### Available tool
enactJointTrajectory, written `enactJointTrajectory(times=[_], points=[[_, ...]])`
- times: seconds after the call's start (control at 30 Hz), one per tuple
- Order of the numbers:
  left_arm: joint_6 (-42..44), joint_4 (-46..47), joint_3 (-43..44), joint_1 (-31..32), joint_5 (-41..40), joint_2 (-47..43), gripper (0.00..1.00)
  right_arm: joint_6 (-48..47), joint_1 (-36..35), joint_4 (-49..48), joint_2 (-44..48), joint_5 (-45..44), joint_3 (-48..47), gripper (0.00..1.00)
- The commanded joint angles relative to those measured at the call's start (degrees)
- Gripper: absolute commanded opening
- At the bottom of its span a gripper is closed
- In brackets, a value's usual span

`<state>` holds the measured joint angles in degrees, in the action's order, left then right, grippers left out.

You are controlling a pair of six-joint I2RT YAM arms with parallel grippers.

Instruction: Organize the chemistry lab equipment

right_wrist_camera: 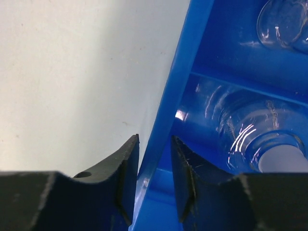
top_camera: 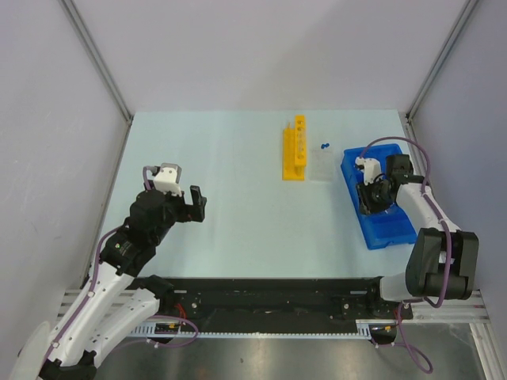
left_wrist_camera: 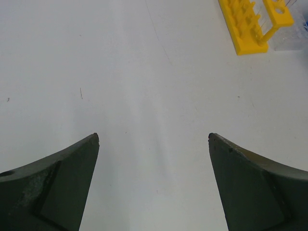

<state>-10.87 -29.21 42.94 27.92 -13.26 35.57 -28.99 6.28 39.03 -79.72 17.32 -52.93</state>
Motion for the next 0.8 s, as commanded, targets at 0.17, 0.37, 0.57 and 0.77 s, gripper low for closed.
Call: enactJointTrajectory(times=[0.17, 0.37, 0.57, 0.77], points=[[2.00, 1.70, -0.05, -0.41, 0.25, -0.15, 1.00, 4.56, -2.06, -8.61, -2.28, -5.01, 0.10, 0.19], [2.00, 1.61, -0.05, -0.50, 0.16, 0.20, 1.00, 9.21, -3.30, -13.62, -5.43, -8.36, -2.79, 0.13], [2.00, 1.44, -0.13, -0.41, -0.37, 0.55, 1.00, 15.18, -3.30, -16.87, -8.78, -8.71, -7.10, 0.12], [2.00, 1.53, -0.05, -0.50, -0.19, 1.43, 1.00, 21.68, -3.56, -20.65, -12.55, -8.44, -10.96, 0.12]])
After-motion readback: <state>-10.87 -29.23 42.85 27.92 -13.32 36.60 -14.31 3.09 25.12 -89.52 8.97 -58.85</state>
